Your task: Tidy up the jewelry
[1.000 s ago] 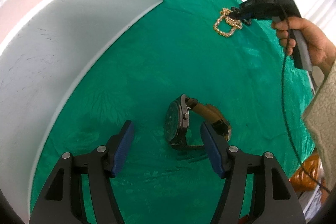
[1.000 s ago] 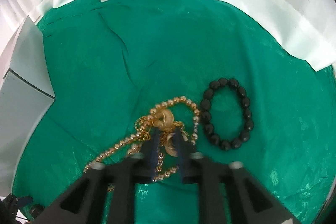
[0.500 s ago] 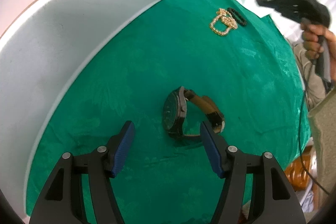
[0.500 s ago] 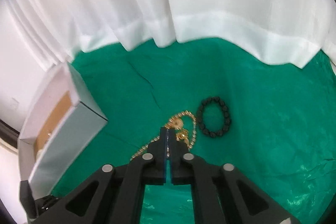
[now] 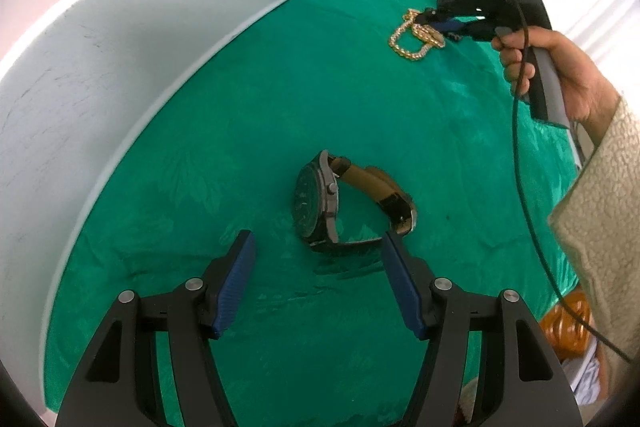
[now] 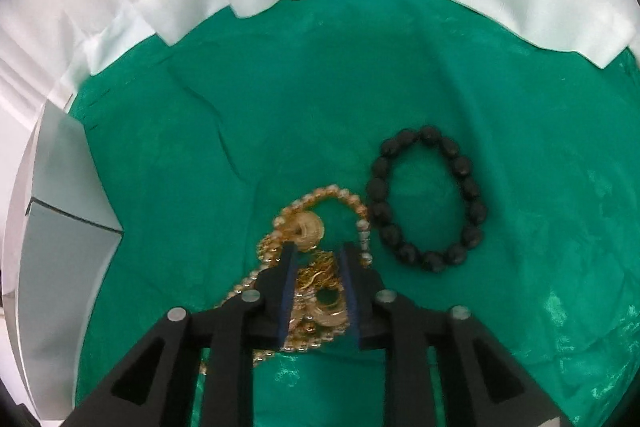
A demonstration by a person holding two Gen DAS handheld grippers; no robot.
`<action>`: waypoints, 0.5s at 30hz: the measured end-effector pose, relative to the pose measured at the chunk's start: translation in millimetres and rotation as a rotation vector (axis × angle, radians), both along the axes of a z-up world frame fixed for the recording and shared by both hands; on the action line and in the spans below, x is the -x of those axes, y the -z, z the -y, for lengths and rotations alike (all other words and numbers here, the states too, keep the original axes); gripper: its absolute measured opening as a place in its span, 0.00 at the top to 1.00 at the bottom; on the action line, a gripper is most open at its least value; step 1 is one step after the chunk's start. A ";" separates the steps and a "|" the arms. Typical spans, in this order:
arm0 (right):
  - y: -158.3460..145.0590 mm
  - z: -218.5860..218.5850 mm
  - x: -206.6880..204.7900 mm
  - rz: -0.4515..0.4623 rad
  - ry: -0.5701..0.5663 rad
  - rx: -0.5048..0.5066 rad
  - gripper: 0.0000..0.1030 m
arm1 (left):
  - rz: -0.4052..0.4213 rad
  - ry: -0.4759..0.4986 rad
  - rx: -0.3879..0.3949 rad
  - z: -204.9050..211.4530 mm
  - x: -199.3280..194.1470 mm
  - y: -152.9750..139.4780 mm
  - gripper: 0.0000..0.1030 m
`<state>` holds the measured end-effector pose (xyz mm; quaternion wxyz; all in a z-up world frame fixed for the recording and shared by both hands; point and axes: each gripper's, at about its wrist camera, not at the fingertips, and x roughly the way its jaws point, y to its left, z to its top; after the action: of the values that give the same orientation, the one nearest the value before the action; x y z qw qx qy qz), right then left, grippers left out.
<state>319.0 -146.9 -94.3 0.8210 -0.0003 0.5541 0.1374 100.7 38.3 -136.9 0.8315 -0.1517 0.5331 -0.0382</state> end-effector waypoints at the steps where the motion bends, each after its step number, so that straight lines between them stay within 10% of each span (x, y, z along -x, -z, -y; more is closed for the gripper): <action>1: -1.7 -3.3 2.8 0.000 -0.016 0.027 0.87 | 0.000 0.001 0.001 0.2 0.0 0.5 0.36; 15: -106.1 40.4 65.0 0.210 -0.040 -0.240 0.93 | 0.014 -0.007 0.012 -13.3 -3.0 -10.6 0.36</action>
<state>254.0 -187.2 11.8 0.8657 0.0721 0.4446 0.2181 103.8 51.6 -126.4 0.8344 -0.1582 0.5264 -0.0396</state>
